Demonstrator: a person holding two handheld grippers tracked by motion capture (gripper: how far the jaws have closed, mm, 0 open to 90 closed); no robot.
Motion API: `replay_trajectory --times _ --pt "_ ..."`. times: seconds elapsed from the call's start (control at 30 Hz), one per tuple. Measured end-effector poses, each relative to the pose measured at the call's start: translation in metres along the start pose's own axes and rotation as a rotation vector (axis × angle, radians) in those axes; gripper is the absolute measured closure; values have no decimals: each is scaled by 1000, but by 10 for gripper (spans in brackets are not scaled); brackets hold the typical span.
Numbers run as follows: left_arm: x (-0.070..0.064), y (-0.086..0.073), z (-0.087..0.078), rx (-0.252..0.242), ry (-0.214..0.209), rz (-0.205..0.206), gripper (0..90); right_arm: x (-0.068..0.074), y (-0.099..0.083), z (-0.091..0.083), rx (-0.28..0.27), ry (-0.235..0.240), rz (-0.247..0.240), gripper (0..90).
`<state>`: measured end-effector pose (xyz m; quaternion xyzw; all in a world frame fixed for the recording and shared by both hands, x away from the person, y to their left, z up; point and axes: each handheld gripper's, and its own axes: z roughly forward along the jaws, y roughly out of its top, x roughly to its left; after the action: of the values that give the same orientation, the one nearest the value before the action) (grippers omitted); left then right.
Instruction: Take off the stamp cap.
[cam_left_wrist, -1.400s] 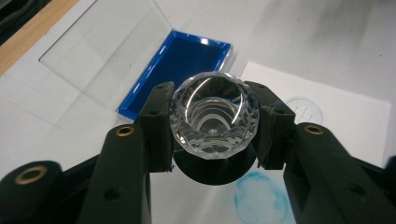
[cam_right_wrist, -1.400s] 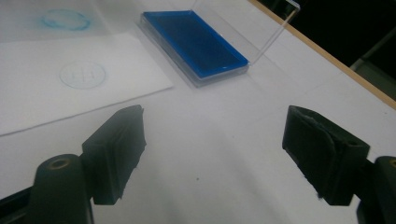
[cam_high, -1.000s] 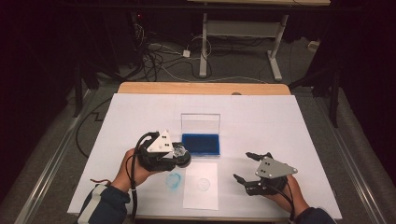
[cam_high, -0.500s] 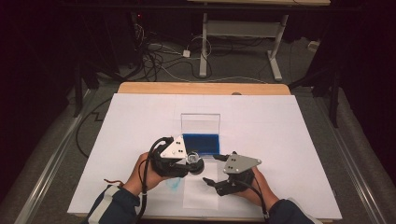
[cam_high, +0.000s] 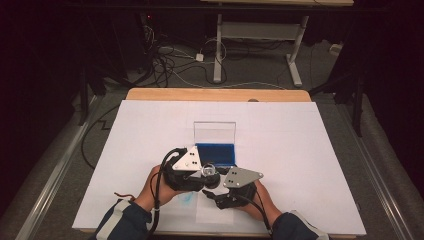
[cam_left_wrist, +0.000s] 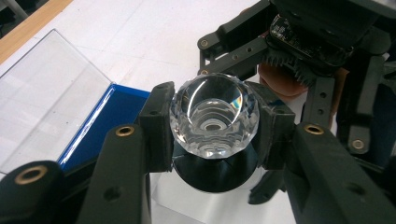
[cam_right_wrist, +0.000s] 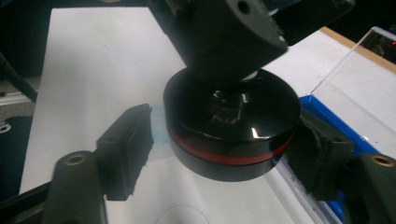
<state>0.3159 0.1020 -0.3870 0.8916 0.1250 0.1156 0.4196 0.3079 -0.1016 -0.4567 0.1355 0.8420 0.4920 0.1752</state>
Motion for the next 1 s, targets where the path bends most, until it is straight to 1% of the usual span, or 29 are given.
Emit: replay_trajectory --times 0.07,0.1,0.17,0.23,0.27,0.33,0.4,0.43,0.47,0.57,0.73,0.8,0.9,1.0 --pt "0 0 0 -5 0 -3 544 0 0 1 -3 -12 3 317" --pt "0 0 0 -6 -2 -3 544 0 -1 1 -6 -9 7 325" --pt "0 0 0 -5 1 0 544 1 -1 0 -9 -21 1 344" --pt "0 0 -1 -6 2 -1 544 0 -1 -2 -25 -20 1 356" --pt "1 -1 -1 -11 -2 -7 544 0 -1 -2 -27 -30 0 376" --pt "2 -2 -2 -22 -10 -19 544 0 0 -3 -28 -41 -6 376" --pt "3 -2 -2 -35 -17 -33 544 1 0 -3 -28 -40 -8 376" --pt "5 -3 -2 -43 -27 -44 544 1 0 -3 -28 -40 -14 372" --pt "5 -3 -2 -45 -28 -47 544 1 0 -3 -29 -33 -16 364" --pt "6 -4 -3 -50 -28 -53 544 2 0 -3 -24 -45 -27 375" --pt "5 -3 -3 -46 -25 -43 544 3 1 -4 -23 -56 -26 382" --pt "5 -4 -3 -51 -27 -44 544 4 1 -5 -22 -56 -27 383" --pt "6 -4 -3 -52 -31 -47 544 4 1 -6 -13 -69 -40 386" --pt "6 -5 -3 -49 -32 -47 545 4 1 -6 -2 -69 -39 388"
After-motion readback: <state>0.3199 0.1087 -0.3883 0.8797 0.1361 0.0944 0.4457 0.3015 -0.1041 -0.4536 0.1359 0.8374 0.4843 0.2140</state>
